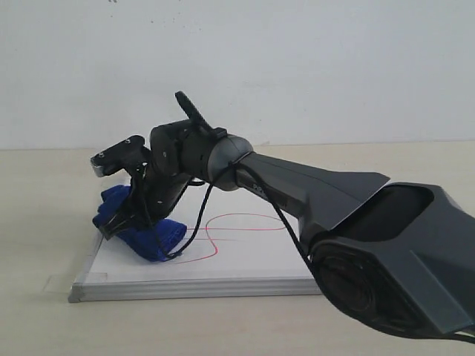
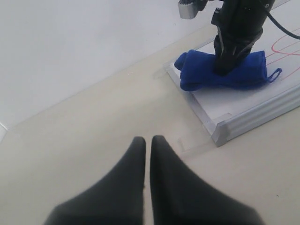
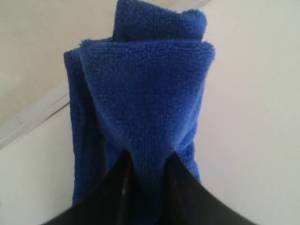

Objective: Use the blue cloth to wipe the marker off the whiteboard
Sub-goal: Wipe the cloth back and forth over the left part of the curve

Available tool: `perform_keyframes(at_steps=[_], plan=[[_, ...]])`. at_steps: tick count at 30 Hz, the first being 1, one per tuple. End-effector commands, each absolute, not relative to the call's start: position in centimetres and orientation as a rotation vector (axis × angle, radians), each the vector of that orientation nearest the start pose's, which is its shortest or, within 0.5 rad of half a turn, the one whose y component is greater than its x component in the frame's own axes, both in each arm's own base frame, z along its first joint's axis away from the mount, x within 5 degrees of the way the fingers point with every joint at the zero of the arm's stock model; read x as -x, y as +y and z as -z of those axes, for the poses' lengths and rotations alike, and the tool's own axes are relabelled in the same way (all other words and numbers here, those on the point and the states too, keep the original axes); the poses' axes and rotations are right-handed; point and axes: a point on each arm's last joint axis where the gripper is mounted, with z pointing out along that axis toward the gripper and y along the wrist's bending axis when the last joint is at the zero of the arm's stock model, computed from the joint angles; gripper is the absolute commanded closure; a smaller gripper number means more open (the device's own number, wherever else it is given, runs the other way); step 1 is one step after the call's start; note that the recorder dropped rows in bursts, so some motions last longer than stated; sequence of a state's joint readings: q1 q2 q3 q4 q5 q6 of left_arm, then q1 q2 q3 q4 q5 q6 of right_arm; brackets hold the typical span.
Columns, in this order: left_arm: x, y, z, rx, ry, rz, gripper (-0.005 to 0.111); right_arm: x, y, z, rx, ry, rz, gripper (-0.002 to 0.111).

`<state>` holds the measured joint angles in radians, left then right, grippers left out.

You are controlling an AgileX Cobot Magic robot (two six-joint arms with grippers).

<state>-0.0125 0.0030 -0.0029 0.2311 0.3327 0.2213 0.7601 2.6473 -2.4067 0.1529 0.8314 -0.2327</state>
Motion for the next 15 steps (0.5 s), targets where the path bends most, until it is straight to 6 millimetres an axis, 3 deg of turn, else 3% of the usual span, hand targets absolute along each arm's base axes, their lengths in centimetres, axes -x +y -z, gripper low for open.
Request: perform_keyframes(at_steps=[1, 4, 8, 10, 15], plan=[[-5.4, 0.6, -18.4, -0.358, 1.785, -0.375, 0.103, -41.6, 38.2, -11.8, 0.836, 2.487, -0.192, 0.108], [-5.4, 0.6, -18.4, -0.358, 1.785, -0.375, 0.103, -42.6, 36.7, -11.8, 0.64, 2.534, -0.083, 0.108], [-5.4, 0.6, -18.4, -0.358, 1.785, -0.375, 0.103, -42.7, 36.8, -11.7, 0.663, 2.536, -0.155, 0.108], [-5.4, 0.6, -18.4, -0.358, 1.785, -0.375, 0.103, -42.4, 37.5, -11.8, 0.727, 2.521, -0.266, 0.108], [-5.4, 0.6, -18.4, -0.358, 1.785, -0.375, 0.103, -40.9, 39.7, -12.4, 1.073, 2.355, -0.58, 0.108]])
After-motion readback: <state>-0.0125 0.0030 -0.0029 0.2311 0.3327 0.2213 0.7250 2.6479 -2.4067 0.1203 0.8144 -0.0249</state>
